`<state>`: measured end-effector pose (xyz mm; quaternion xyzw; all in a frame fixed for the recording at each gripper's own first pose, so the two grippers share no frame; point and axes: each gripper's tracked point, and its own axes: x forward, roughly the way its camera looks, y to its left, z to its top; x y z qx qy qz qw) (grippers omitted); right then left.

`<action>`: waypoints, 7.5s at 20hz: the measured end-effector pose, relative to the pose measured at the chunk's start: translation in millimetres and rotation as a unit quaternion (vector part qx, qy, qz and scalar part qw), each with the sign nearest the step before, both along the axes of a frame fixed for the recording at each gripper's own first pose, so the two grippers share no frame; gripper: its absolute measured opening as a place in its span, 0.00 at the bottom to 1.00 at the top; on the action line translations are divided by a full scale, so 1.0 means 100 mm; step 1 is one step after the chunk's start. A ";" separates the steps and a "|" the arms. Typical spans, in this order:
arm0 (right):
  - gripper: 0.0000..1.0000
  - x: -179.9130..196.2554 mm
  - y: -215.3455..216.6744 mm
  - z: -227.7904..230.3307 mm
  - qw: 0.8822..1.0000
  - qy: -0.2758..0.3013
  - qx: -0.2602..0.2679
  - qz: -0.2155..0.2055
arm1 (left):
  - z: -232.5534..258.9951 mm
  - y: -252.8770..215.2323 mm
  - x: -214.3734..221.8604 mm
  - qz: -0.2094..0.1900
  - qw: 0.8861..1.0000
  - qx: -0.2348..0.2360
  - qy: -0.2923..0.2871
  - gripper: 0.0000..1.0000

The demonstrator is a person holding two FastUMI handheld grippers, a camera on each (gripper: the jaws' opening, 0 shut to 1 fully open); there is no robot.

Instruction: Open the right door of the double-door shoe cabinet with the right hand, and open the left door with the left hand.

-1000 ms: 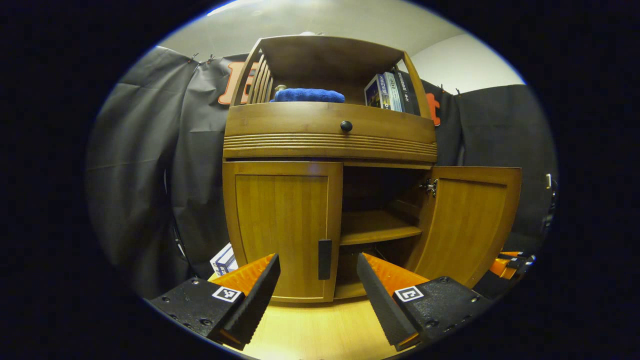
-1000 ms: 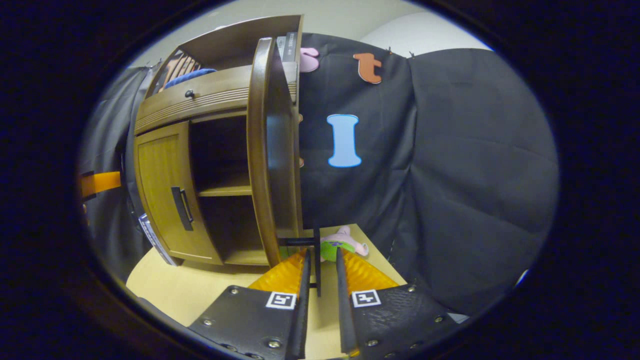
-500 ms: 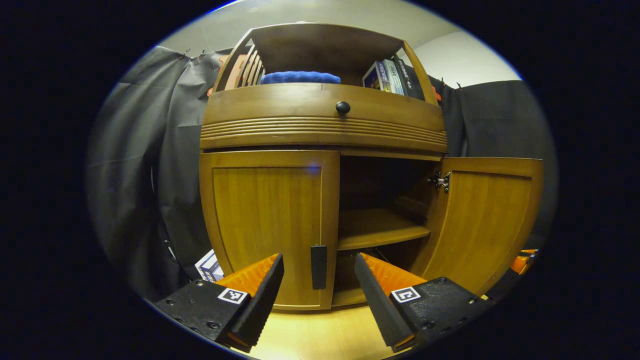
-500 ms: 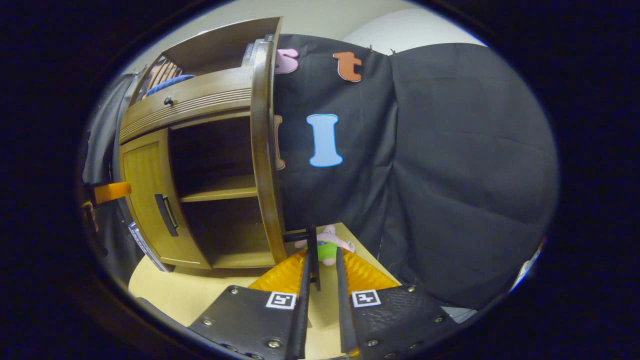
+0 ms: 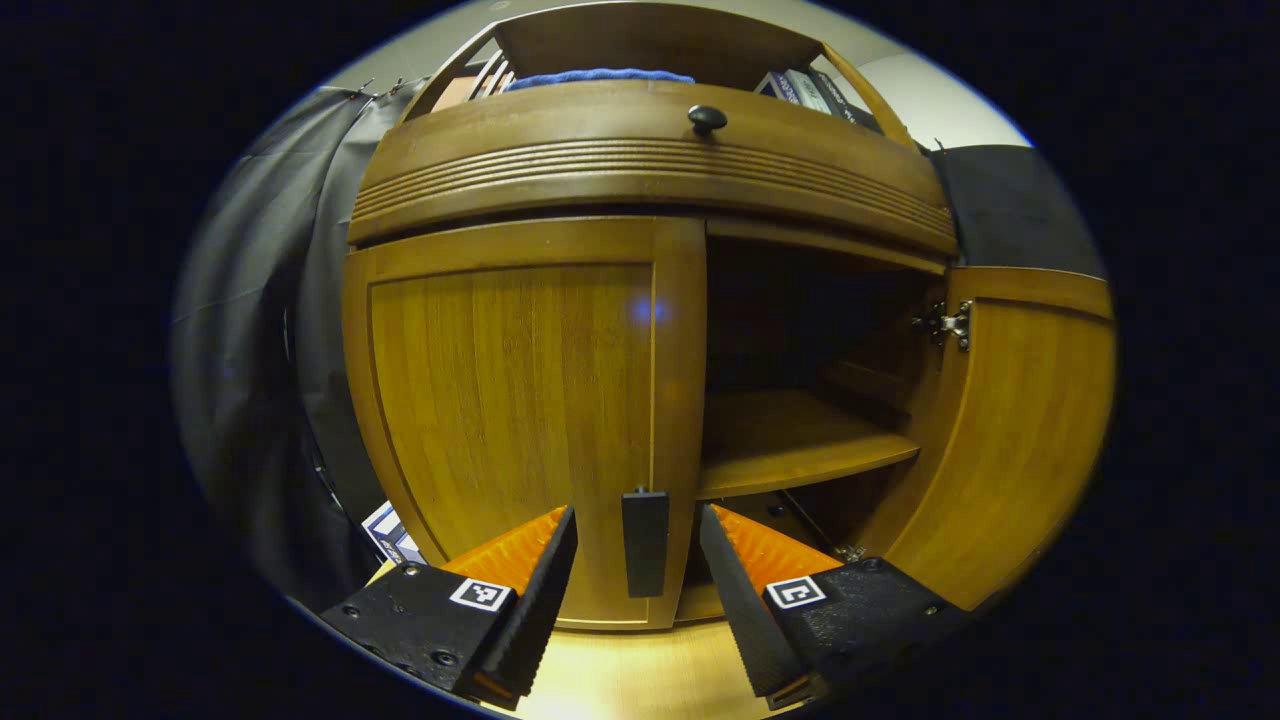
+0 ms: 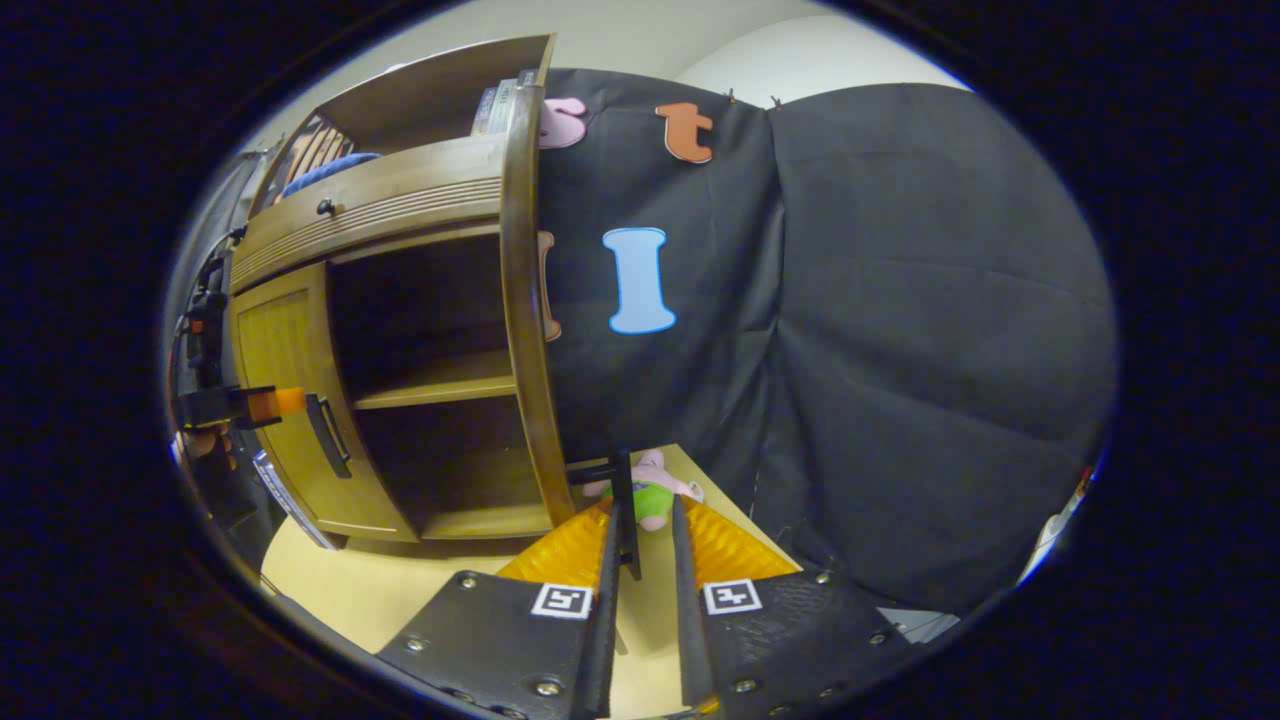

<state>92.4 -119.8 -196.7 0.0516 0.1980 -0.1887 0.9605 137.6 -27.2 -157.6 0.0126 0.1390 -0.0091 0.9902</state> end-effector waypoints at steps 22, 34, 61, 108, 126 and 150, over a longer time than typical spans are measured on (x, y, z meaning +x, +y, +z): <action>0.27 -0.54 -0.17 0.25 0.999 -0.002 -0.017 -0.044 | -0.40 -0.05 0.43 -0.004 0.999 -0.017 0.033 0.35; 0.27 -0.56 0.07 0.33 1.000 -0.007 -0.009 0.001 | -0.33 0.04 -0.08 -0.006 0.999 -0.031 0.027 0.31; 0.27 -0.05 1.16 0.37 0.987 -0.014 0.021 0.161 | -0.19 0.58 -1.11 0.023 0.998 -0.055 0.019 0.30; 0.27 0.53 2.48 0.15 0.947 -0.010 0.087 0.310 | -0.26 2.19 -2.14 0.210 0.973 -0.086 0.038 0.05; 0.27 0.51 2.51 0.17 0.943 -0.006 0.079 0.324 | -0.28 2.17 -2.31 0.232 0.967 -0.096 0.035 0.05; 0.26 0.63 2.20 1.64 0.963 -0.137 -0.002 0.233 | 1.60 0.27 -1.57 -0.015 0.988 -0.067 -0.140 0.05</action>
